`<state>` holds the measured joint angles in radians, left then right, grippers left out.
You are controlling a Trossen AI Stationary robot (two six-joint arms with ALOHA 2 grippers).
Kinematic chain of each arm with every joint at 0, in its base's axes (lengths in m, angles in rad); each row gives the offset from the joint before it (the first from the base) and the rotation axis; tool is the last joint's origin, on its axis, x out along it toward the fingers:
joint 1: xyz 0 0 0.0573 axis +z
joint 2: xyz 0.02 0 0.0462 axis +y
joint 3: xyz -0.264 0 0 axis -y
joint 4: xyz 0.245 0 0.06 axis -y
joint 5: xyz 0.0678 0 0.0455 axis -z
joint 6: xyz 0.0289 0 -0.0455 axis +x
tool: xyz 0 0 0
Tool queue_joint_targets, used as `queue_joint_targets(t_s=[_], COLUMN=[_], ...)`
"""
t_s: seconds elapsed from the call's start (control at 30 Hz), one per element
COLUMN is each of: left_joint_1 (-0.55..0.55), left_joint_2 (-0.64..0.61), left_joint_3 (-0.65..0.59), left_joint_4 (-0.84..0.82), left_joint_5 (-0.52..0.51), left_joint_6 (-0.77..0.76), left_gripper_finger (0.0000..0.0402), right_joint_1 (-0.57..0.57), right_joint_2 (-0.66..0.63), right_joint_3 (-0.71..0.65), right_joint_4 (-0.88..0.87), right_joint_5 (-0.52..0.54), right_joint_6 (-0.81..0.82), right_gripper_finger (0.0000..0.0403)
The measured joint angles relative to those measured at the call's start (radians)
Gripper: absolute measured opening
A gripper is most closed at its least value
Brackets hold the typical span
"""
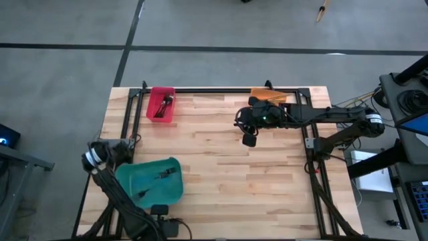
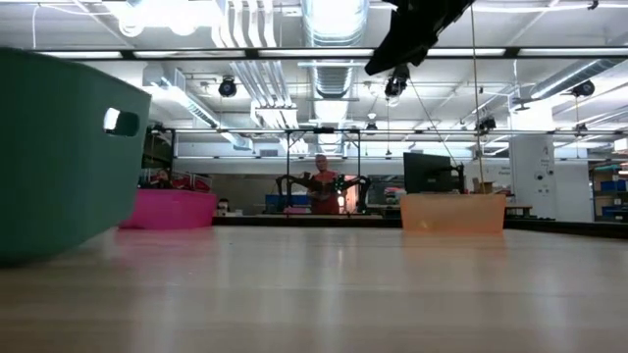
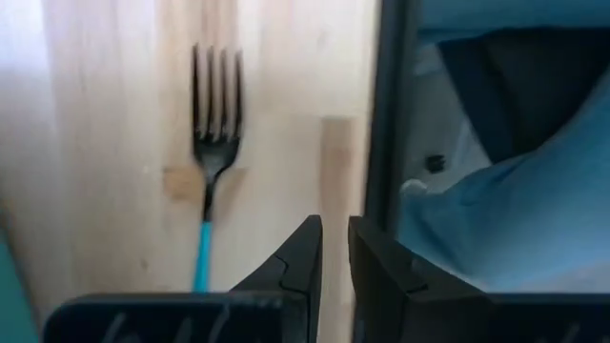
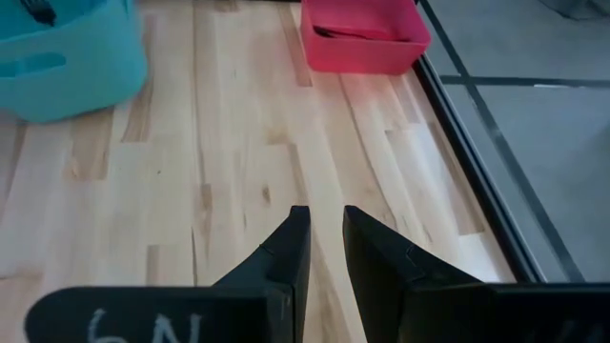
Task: Sort silverware by color (type)
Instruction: Put the blue fork into the green bin
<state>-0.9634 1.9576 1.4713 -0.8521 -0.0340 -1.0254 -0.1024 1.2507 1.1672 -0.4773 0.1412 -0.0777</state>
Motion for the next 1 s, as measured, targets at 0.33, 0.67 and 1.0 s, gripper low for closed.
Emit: queue_joint_targets(t_s=[0.33, 0.67, 1.0], left_joint_1=[-0.008, -0.020, -0.131], left_joint_2=[0.004, 0.000, 0.017], left_joint_3=[0.035, 0.071, 0.073], left_joint_4=[-0.127, -0.157, -0.131], left_joint_5=[0.051, 0.044, 0.045], left_joint_6=[0.004, -0.013, -0.139], left_gripper_finger=[0.0036, 0.0036, 0.0036], right_joint_1=[0.000, 0.000, 0.039], right_joint_2=[0.000, 0.000, 0.000], right_joint_3=[-0.018, -0.041, -0.091], right_joint_4=[0.005, 0.005, 0.004], right_joint_5=[-0.001, -0.001, -0.003], right_joint_6=[0.030, 0.059, 0.080], right_gripper_finger=[0.0057, 0.0057, 0.0057])
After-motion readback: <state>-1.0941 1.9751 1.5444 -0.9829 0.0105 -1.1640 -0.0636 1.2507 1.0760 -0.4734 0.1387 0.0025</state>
